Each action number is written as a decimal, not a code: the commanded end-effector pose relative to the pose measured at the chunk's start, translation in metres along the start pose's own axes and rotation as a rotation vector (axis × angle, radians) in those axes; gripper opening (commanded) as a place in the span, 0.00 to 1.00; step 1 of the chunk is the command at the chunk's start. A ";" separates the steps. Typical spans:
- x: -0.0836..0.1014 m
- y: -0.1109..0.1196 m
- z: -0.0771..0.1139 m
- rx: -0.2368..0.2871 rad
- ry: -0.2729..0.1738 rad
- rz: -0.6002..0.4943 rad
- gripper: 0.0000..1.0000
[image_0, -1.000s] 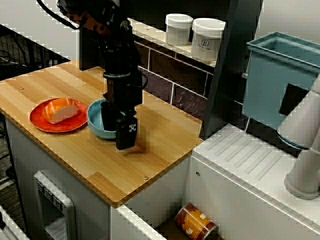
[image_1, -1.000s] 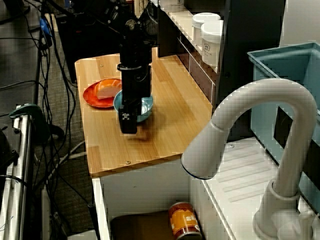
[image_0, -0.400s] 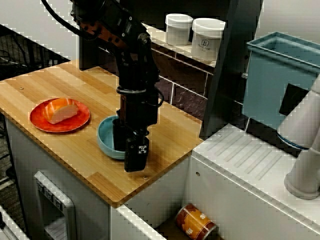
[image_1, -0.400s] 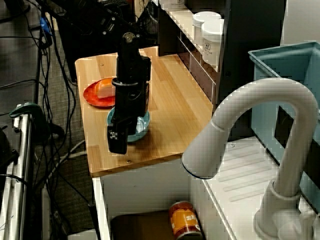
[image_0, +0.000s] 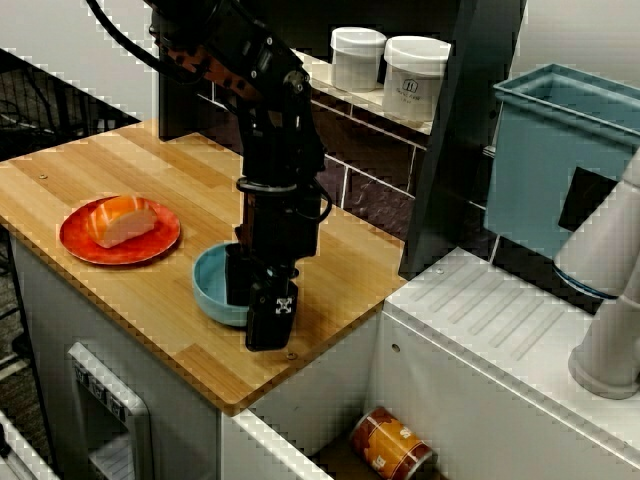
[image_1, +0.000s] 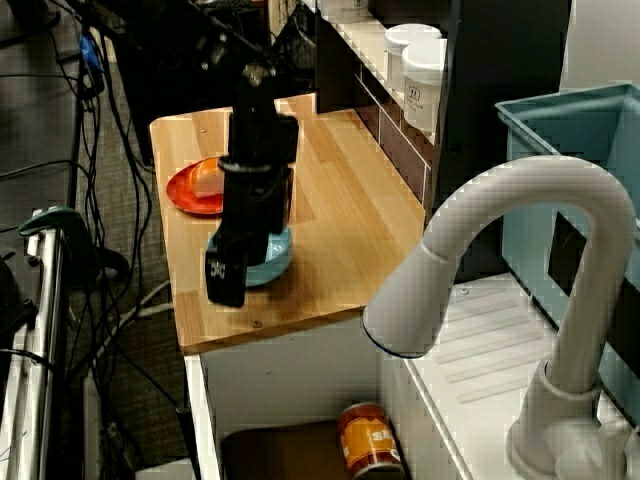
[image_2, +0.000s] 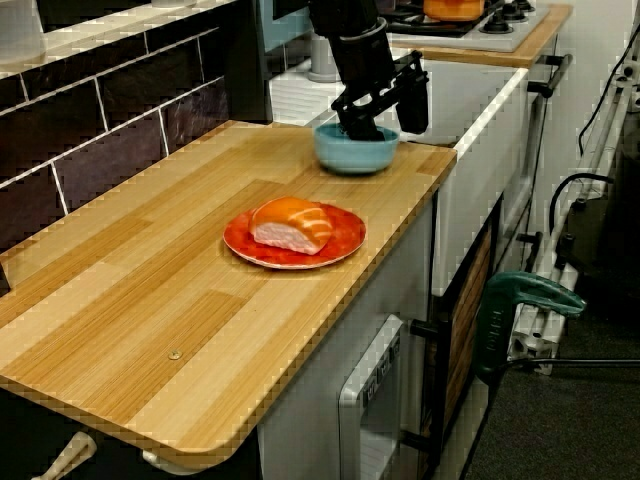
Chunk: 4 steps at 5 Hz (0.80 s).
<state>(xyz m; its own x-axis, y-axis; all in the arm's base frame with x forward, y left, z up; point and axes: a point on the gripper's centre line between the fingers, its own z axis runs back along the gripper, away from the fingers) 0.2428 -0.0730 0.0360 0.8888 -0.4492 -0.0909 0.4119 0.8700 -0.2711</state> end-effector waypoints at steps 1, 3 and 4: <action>0.001 0.021 0.056 0.011 -0.170 0.032 1.00; -0.011 0.048 0.084 0.151 -0.287 0.146 1.00; -0.025 0.067 0.094 0.211 -0.358 0.211 1.00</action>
<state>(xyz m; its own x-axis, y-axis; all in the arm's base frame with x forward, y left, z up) 0.2718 0.0107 0.0956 0.9636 -0.2037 0.1733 0.2226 0.9700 -0.0977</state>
